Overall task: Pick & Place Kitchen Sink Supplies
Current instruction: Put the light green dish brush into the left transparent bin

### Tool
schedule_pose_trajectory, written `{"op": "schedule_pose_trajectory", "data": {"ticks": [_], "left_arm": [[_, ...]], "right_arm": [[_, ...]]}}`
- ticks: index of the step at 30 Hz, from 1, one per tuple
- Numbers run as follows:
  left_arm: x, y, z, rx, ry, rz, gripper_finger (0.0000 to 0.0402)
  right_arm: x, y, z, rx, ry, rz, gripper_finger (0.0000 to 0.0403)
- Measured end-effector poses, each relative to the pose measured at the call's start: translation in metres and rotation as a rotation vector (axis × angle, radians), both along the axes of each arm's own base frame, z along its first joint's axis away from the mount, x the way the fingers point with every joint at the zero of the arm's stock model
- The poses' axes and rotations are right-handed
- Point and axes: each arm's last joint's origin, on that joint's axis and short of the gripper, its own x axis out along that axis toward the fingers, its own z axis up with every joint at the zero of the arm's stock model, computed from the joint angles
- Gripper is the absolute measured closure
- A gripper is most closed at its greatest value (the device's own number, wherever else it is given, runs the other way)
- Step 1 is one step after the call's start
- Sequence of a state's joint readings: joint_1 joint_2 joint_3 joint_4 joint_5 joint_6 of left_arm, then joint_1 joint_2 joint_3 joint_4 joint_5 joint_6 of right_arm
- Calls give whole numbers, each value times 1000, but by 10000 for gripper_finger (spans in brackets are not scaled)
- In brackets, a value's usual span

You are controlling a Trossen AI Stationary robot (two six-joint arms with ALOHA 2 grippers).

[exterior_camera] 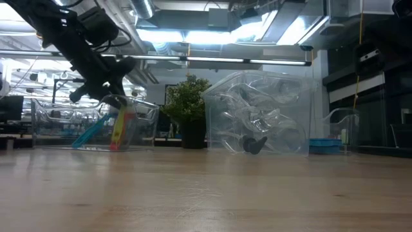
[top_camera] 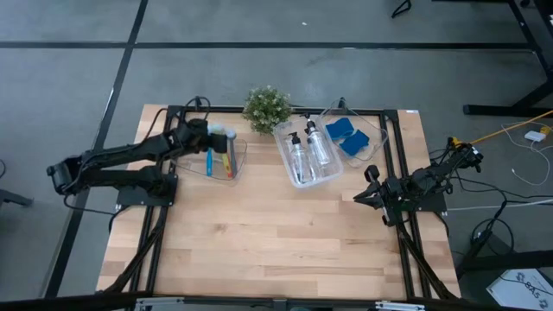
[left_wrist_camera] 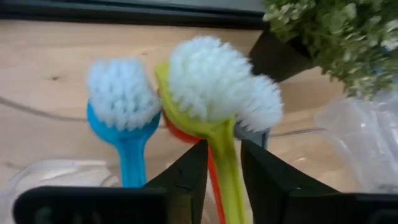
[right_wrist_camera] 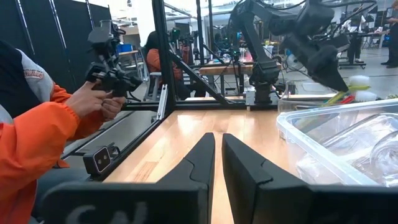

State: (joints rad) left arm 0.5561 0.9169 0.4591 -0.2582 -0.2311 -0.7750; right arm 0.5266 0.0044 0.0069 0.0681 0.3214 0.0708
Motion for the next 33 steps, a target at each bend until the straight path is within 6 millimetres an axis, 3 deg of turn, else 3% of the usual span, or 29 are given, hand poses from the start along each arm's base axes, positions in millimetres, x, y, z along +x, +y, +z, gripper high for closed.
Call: {"op": "schedule_pose_trajectory", "data": {"ticks": [8,21,27,33], "left_arm": [[0,-7,-2,-12,29,72,271],[4,-17,26,0,107,68,192],[10,-23,25,-1,83,41,177],[18,-20,13,-30,116,126,176]], "right_arm": [[0,0,0,0,-1,0,370],[0,0,0,0,-1,0,370],[0,0,0,0,0,0,370],[0,0,0,0,0,0,370]]}}
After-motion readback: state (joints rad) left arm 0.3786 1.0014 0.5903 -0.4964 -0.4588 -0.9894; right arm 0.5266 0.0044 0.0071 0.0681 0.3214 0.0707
